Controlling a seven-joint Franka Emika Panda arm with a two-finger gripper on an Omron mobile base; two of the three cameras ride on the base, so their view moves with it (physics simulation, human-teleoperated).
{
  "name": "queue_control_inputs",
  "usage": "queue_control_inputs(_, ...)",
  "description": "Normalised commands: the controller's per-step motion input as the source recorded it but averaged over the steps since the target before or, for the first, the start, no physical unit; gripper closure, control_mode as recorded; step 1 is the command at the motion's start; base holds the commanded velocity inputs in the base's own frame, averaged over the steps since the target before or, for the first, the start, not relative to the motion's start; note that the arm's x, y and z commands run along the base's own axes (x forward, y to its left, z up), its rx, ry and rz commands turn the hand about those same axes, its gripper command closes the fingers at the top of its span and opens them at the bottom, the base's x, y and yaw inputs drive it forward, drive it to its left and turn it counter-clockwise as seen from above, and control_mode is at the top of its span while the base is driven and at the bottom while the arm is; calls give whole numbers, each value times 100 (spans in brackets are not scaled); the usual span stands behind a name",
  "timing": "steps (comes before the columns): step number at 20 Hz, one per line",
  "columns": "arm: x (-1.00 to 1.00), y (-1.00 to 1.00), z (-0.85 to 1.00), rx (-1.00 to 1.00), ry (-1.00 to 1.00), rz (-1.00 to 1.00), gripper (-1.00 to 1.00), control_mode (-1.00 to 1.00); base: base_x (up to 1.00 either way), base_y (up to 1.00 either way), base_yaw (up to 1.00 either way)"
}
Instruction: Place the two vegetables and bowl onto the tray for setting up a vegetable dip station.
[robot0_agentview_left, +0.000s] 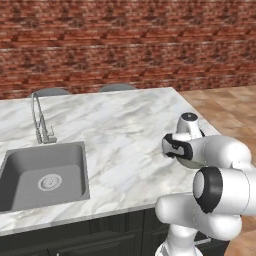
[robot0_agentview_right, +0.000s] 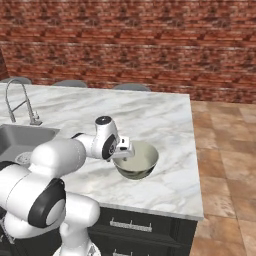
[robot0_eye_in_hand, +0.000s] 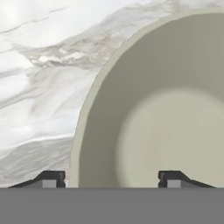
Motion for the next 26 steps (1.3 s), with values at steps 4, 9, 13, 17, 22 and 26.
queue_control_inputs(4,3,4,0,0,-2,0,100,-100,0,0,0)
queue_control_inputs(9,-9,7,7,0,0,0,100,-100,0,0,0)
queue_control_inputs(13,-34,2,53,-13,-5,4,100,-100,0,0,0)
queue_control_inputs(17,-44,30,68,-23,-7,7,100,-100,0,0,0)
queue_control_inputs(22,-42,49,44,-32,-1,13,100,-100,0,0,0)
queue_control_inputs(26,-25,14,0,4,-4,2,100,-100,0,0,0)
